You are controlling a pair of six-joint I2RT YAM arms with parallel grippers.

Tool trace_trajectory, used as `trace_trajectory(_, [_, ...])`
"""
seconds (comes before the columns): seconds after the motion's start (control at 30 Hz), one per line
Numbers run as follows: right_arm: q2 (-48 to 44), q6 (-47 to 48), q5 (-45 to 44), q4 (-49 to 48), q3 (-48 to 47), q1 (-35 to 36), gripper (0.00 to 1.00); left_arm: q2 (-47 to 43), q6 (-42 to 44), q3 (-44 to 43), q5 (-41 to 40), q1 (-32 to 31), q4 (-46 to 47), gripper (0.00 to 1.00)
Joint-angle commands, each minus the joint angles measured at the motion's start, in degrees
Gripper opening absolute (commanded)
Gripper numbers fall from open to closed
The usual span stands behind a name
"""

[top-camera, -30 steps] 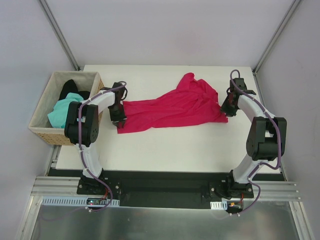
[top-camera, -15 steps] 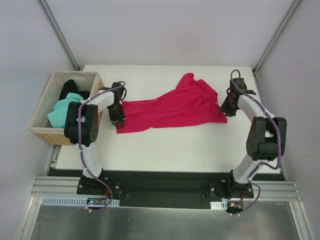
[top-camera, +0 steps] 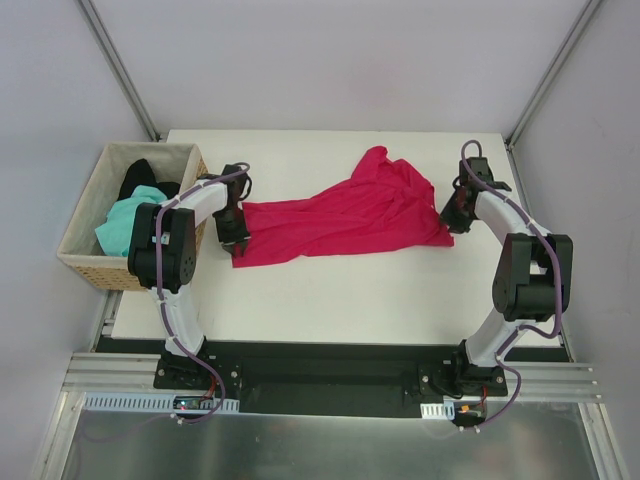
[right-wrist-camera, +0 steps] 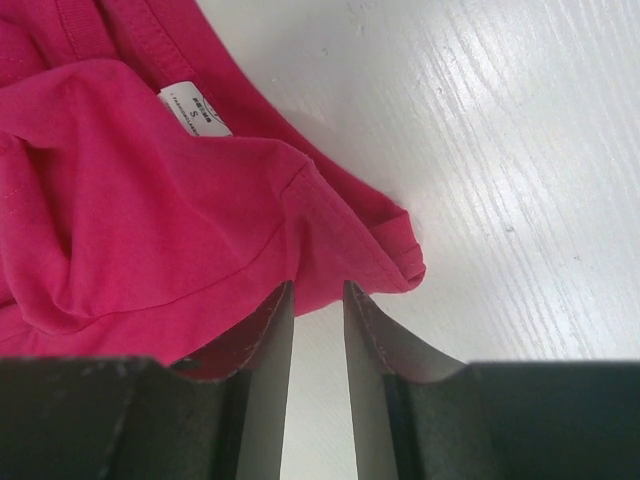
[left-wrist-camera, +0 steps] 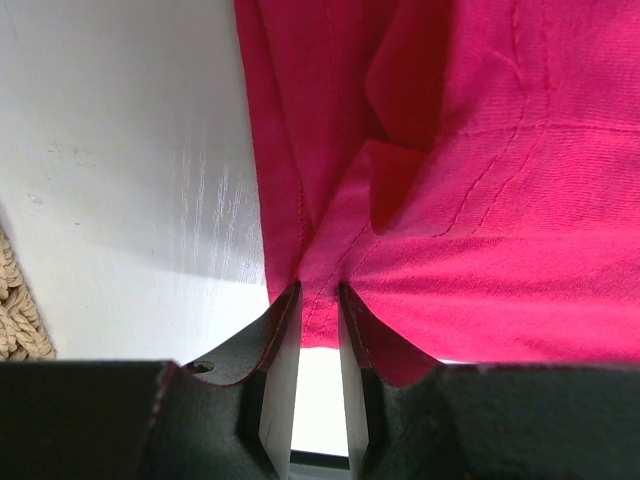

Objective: Fold and stack the t-shirts
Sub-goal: Fold the flattened tshirt in 1/3 of the way

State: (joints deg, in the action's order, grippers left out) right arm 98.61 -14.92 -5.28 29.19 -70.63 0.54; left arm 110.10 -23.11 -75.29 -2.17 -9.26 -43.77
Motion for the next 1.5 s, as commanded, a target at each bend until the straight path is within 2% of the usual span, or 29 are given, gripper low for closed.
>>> trace_trajectory(0.0, [-0.5,-1.3,0.3,-0.9,1.5,-0.4,0.30,-1.7,1.1,-1.0,-1.5,0.6,-2.5,0.20])
trace_trajectory(0.33, [0.6,-2.3,0.1,-2.2,3.0,-0.4,0.28,-2.2,1.0,-1.4,-1.4,0.6,-3.2,0.20])
trace_trajectory(0.5, [-0.5,-3.3,-2.5,-2.6,4.6,-0.4,0.22,-2.6,0.7,-1.9,-1.5,0.6,-4.0,0.20])
trace_trajectory(0.83, [-1.5,-4.6,-4.5,-2.7,7.4,-0.4,0.24,-4.2,0.4,-4.8,-1.6,0.6,-6.6,0.20])
trace_trajectory(1.03, [-1.7,-5.4,-5.4,-2.6,7.3,-0.4,0.01,-4.9,0.3,-5.6,-2.0,0.6,-7.6,0.20])
trace_trajectory(1.33, [-3.8,-5.9,-7.0,-2.3,7.5,-0.4,0.01,-4.9,0.4,-5.9,-2.1,0.6,-7.9,0.20])
trace_trajectory(1.47, [-4.4,-5.3,-7.5,-1.9,6.8,-0.4,0.14,-5.0,0.4,-5.9,-2.2,0.5,-8.0,0.20])
